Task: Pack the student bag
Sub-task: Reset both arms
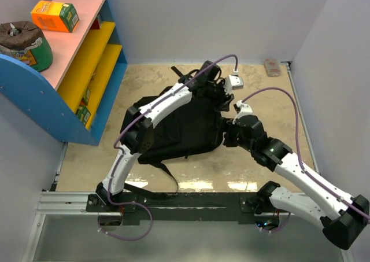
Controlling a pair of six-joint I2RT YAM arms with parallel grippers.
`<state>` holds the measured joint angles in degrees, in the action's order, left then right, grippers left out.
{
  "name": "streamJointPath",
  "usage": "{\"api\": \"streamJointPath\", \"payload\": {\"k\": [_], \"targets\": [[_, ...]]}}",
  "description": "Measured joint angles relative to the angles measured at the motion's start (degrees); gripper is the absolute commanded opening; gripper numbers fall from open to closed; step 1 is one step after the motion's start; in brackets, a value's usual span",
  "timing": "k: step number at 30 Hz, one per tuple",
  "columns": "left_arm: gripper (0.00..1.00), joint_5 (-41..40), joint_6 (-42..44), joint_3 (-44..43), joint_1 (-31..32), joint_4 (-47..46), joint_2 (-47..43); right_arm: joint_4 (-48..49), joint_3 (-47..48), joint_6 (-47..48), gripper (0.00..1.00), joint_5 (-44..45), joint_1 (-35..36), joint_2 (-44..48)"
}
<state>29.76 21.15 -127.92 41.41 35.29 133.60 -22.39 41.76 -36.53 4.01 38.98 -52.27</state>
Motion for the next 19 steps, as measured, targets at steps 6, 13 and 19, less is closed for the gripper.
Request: {"api": "streamJointPath", "payload": {"k": [6,13,19], "targets": [[1.00,3.7,-2.6,3.0,2.9,0.4,-4.3,-2.9,6.1,0.4,0.85,5.4,0.0,2.7],[1.00,3.0,-7.7,21.0,-6.9,-4.0,-24.1,-3.2,9.8,4.2,0.93,12.1,0.0,3.2],[1.00,-6.9,-8.1,38.0,-10.1,-8.1,-40.3,-1.2,10.1,8.3,0.99,15.5,0.0,4.0]]}}
